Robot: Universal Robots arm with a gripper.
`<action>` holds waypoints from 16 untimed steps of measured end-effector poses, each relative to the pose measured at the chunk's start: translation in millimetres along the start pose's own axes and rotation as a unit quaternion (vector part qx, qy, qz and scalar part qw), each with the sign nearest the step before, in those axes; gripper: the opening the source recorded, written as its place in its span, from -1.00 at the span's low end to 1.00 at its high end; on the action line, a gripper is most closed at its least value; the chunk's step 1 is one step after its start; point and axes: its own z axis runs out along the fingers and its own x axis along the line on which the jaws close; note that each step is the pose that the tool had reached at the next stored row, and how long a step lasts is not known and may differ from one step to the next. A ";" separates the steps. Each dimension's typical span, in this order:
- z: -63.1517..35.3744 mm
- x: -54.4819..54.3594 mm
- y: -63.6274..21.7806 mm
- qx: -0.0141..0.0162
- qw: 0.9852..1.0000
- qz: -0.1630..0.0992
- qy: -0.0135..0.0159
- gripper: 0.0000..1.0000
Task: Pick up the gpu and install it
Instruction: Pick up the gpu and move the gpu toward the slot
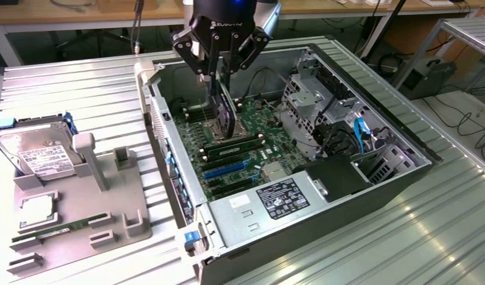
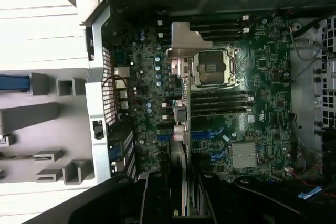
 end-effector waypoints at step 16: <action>7.4 -16.5 1.2 0.000 1.000 0.000 0.000 -0.47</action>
